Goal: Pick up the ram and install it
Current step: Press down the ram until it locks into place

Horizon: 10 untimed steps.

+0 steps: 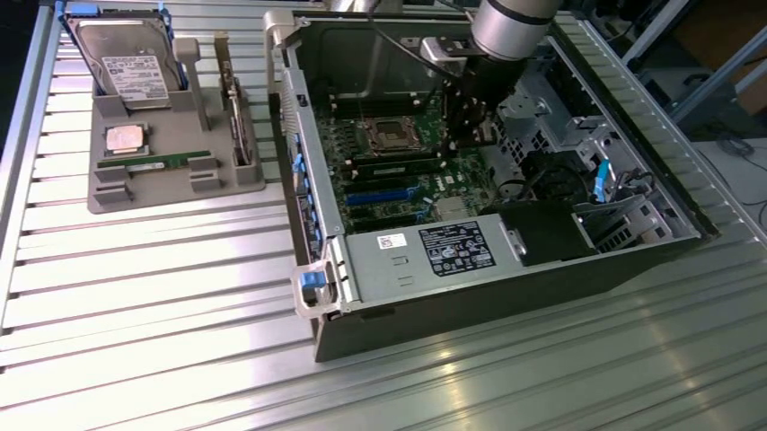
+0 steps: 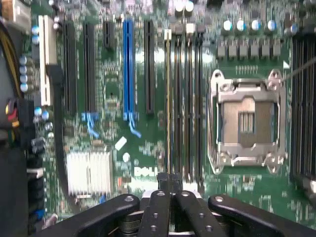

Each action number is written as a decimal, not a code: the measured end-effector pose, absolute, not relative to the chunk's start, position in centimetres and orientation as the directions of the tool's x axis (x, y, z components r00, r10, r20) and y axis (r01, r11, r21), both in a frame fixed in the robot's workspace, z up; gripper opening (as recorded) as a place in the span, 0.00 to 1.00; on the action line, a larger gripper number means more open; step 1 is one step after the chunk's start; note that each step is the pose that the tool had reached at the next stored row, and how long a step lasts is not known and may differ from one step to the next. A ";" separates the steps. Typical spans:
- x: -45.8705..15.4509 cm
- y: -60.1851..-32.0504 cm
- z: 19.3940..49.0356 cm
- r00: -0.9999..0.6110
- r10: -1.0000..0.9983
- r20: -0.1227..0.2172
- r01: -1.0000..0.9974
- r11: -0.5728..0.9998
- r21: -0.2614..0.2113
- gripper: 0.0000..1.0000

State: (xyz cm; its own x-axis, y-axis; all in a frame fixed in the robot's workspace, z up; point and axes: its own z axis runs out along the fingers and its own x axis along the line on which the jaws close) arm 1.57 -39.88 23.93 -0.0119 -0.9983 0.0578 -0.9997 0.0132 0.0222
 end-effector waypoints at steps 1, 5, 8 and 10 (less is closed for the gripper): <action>2.0 -39.9 24.0 -0.012 -0.998 0.058 -1.000 0.013 0.022 0.11; 2.8 -39.9 24.6 -0.012 -0.998 0.058 -1.000 0.013 0.022 0.11; 3.6 -39.9 25.3 -0.012 -0.998 0.058 -1.000 0.013 0.022 0.11; 4.0 -39.9 25.6 -0.012 -0.998 0.057 -1.000 0.013 0.022 0.11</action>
